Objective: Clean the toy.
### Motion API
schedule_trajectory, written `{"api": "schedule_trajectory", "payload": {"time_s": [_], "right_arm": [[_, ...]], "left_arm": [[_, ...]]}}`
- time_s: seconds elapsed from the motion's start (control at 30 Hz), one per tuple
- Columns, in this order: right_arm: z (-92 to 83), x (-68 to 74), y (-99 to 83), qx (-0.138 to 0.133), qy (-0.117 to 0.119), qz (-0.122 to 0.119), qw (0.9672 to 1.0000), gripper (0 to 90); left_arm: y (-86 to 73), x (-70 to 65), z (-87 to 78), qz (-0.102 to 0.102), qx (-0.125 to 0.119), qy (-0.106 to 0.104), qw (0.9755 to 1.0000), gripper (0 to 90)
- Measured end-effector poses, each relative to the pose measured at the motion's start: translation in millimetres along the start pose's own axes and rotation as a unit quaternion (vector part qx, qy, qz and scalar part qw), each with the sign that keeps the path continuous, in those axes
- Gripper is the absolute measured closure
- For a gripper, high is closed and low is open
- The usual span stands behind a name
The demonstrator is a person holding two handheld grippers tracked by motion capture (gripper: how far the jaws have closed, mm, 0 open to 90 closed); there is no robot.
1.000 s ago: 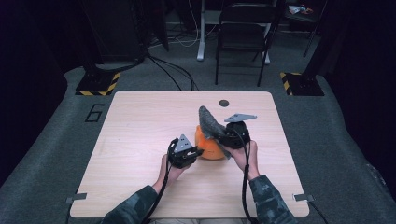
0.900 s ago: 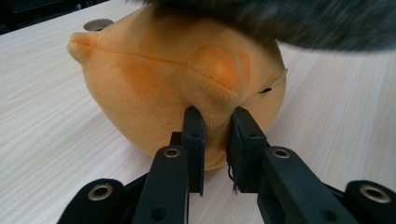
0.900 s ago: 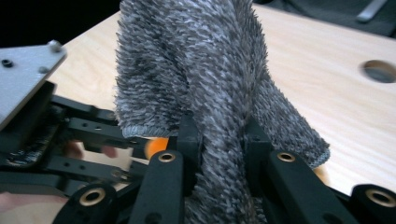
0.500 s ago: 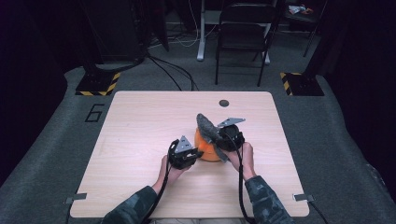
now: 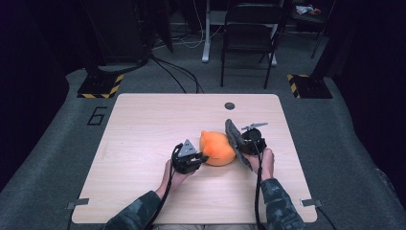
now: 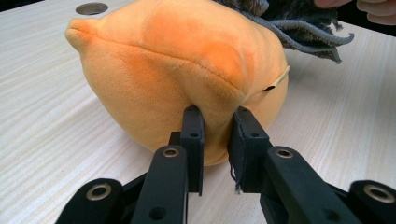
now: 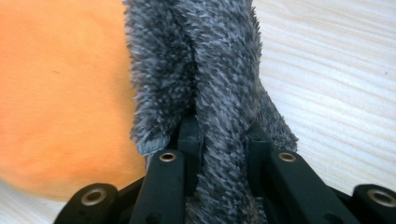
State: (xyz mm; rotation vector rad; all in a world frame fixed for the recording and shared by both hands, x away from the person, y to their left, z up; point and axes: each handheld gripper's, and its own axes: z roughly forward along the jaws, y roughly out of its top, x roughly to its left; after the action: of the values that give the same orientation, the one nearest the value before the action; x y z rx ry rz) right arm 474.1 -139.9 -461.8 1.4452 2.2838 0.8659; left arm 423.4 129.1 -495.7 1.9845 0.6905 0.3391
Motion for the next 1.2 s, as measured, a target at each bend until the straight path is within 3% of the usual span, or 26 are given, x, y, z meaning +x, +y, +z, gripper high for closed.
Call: {"api": "schedule_trajectory", "payload": {"time_s": [0.33, 0.4, 0.47, 0.53, 0.57, 0.6, 0.63, 0.67, 0.7, 0.73, 0.8, 0.83, 0.87, 0.93, 0.97, 1.03, 1.1, 1.2], "right_arm": [[24.4, -12.8, -13.7, 0.061, -0.025, 0.010, 0.9978, 74.6], [18.9, -13.2, -10.9, 0.052, -0.030, 0.008, 0.9982, 74.9], [5.3, -13.4, -5.7, 0.029, -0.026, 0.020, 0.9990, 75.0], [-11.1, -13.6, 0.3, -0.002, -0.022, 0.018, 0.9996, 75.0], [-11.1, -13.6, 0.3, -0.002, -0.022, 0.018, 0.9996, 75.0], [-29.0, -11.4, 7.5, -0.039, -0.009, 0.015, 0.9991, 75.1], [-38.1, -7.9, 11.4, -0.053, 0.002, 0.019, 0.9984, 75.0], [-45.6, -5.5, 14.5, -0.070, 0.014, 0.005, 0.9975, 75.1], [-45.6, -5.5, 14.5, -0.070, 0.014, 0.005, 0.9975, 75.1], [-57.8, 9.0, 20.5, -0.089, 0.038, 0.006, 0.9953, 75.1], [-62.2, 25.3, 25.3, -0.100, 0.056, -0.012, 0.9933, 75.1], [-62.2, 25.3, 25.3, -0.100, 0.056, -0.012, 0.9933, 75.1], [-60.5, 42.7, 28.5, -0.102, 0.073, -0.028, 0.9917, 75.2], [-55.1, 58.2, 30.1, -0.098, 0.087, -0.038, 0.9907, 75.2], [-51.1, 64.6, 30.5, -0.094, 0.089, -0.044, 0.9906, 75.1], [-46.3, 69.8, 30.8, -0.087, 0.089, -0.052, 0.9909, 75.0], [-30.7, 78.6, 27.8, -0.070, 0.061, -0.081, 0.9924, 75.1], [-27.6, 80.1, 26.7, -0.062, 0.041, -0.092, 0.9930, 75.1]], "left_arm": [[-2.0, 4.1, -1.4, -0.005, -0.005, 0.000, 1.0000, 76.5], [-1.2, 5.7, -2.6, -0.001, -0.008, -0.001, 1.0000, 76.3], [-1.2, 6.5, -1.9, -0.004, -0.014, 0.003, 0.9999, 76.3], [-1.5, 6.5, -1.4, -0.004, -0.015, 0.002, 0.9999, 76.3], [-1.5, 6.5, -1.4, -0.004, -0.015, 0.002, 0.9999, 76.3], [-1.0, 5.4, -1.6, 0.000, -0.014, -0.001, 0.9999, 76.3], [-1.0, 5.4, -1.6, 0.000, -0.014, -0.001, 0.9999, 76.3], [-0.2, 3.8, -2.0, 0.005, -0.013, 0.000, 0.9999, 76.3], [-0.2, 3.8, -2.0, 0.005, -0.013, 0.000, 0.9999, 76.2], [0.8, 1.7, -1.7, 0.010, -0.014, 0.002, 0.9998, 76.2], [2.7, -1.5, -1.3, 0.018, -0.018, 0.007, 0.9997, 76.0], [2.7, -1.5, -1.3, 0.018, -0.018, 0.007, 0.9997, 76.0], [4.4, -3.9, -0.9, 0.024, -0.019, 0.005, 0.9995, 76.0], [4.7, -5.2, -0.3, 0.026, -0.021, 0.005, 0.9994, 76.0], [5.1, -5.8, 0.1, 0.036, -0.021, 0.007, 0.9991, 76.0], [4.6, -6.7, 0.2, 0.031, -0.021, 0.007, 0.9993, 76.1], [3.2, -4.3, 0.7, 0.028, -0.010, 0.004, 0.9996, 76.2], [2.7, -2.1, 1.4, 0.023, -0.010, 0.002, 0.9997, 76.4]]}}
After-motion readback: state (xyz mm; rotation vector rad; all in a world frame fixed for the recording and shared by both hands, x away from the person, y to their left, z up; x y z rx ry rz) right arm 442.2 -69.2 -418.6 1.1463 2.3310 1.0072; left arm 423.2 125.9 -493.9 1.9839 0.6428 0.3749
